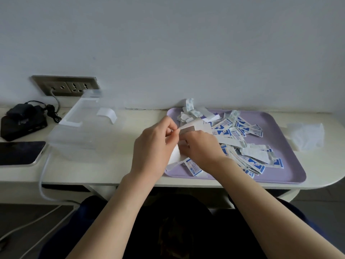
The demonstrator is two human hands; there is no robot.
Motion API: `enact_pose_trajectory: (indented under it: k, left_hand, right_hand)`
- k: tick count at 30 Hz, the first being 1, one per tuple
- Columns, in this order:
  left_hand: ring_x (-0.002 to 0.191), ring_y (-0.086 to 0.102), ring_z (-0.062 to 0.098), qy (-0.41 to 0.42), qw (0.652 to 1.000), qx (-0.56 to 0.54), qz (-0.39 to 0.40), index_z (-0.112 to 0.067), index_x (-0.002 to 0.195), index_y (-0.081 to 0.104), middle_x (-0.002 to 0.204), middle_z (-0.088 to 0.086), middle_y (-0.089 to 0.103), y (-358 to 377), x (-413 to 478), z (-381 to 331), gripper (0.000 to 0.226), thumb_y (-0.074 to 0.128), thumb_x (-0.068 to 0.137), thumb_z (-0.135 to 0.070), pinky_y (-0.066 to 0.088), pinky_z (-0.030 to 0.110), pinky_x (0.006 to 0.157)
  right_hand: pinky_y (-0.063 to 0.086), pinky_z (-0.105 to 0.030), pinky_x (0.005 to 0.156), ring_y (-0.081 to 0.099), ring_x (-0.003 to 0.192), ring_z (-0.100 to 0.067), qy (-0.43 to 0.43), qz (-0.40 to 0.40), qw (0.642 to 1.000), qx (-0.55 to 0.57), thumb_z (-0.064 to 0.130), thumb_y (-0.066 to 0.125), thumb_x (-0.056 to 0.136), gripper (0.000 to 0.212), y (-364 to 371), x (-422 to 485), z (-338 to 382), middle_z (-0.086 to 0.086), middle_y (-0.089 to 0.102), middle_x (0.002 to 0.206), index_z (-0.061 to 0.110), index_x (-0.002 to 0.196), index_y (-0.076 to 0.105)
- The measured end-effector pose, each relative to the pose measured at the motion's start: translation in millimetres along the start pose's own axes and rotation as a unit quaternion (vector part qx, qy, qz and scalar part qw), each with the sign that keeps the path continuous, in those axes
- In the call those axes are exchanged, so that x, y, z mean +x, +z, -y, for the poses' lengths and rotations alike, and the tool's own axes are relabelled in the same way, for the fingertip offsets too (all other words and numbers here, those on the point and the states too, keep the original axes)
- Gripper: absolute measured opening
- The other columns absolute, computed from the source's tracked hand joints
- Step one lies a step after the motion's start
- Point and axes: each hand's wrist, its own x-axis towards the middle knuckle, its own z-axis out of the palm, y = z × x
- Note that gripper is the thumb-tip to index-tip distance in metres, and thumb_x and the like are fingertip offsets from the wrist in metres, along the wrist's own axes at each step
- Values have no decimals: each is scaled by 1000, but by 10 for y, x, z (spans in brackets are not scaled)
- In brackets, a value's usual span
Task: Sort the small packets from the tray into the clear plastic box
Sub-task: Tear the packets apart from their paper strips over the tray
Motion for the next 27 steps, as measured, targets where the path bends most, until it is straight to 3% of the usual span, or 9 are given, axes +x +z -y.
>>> enact_pose_trajectory:
  k: [3,7,11,16,20,21,23,25,27]
  left_hand:
    - [64,51,18,-16,999,12,-31,-17,77,53,59,-14,51,-93,55,52,14,61,88,-21,37,30,54]
    - [68,57,22,-52,996,11,-68,-18,76,54,60,-15,51,-216,137,162,14,62,87,-19,44,33,59]
    - [69,57,24,-73,993,18,-88,-16,78,54,60,-15,50,-284,153,234,12,60,88,-17,44,34,60]
    - [70,52,20,-81,993,45,-74,-20,78,48,63,-12,51,-302,114,235,15,56,90,-19,33,28,56]
    - [68,53,22,-76,994,38,-72,-19,77,49,62,-11,52,-297,90,228,16,57,90,-18,37,31,56]
    - [67,53,22,-76,994,35,-72,-19,77,49,62,-11,52,-294,89,225,16,57,90,-18,38,31,57]
    - [67,53,24,-76,994,31,-72,-18,77,50,61,-11,52,-288,90,224,15,58,90,-17,40,32,57]
    - [66,54,24,-75,994,29,-69,-17,77,51,60,-12,51,-280,92,220,15,58,89,-16,41,33,57]
    - [66,54,25,-73,995,26,-64,-15,77,52,59,-12,50,-268,89,215,13,58,89,-16,41,33,57]
  right_hand:
    - [28,-30,59,41,70,-20,-6,-83,996,36,38,50,92,23,18,20,6,7,45,77,20,79,46]
    - [31,-32,56,49,69,-22,-7,-165,983,79,44,56,89,35,-42,-2,-46,2,55,74,11,77,54]
    - [26,-30,48,40,59,-23,16,-212,973,89,42,59,87,37,-112,-36,-153,4,42,57,14,67,48]
    - [30,-31,52,48,62,-34,166,-183,966,81,32,50,91,38,-153,44,-474,-12,54,60,7,64,53]
    - [28,-31,49,48,63,-34,203,-159,964,69,18,44,93,38,-100,61,-617,-11,50,57,12,55,39]
    - [33,-32,51,51,65,-35,196,-164,963,81,14,42,93,32,-76,77,-634,-14,57,63,10,61,45]
    - [39,-34,59,56,73,-35,179,-165,965,103,4,39,92,22,-47,89,-627,-16,62,78,6,93,61]
    - [41,-36,70,57,92,-36,163,-156,968,112,-5,38,90,41,-31,101,-594,-19,62,104,10,126,51]
    - [40,-37,80,52,109,-34,153,-173,965,125,-7,39,89,51,-34,99,-537,-15,50,129,12,136,39]
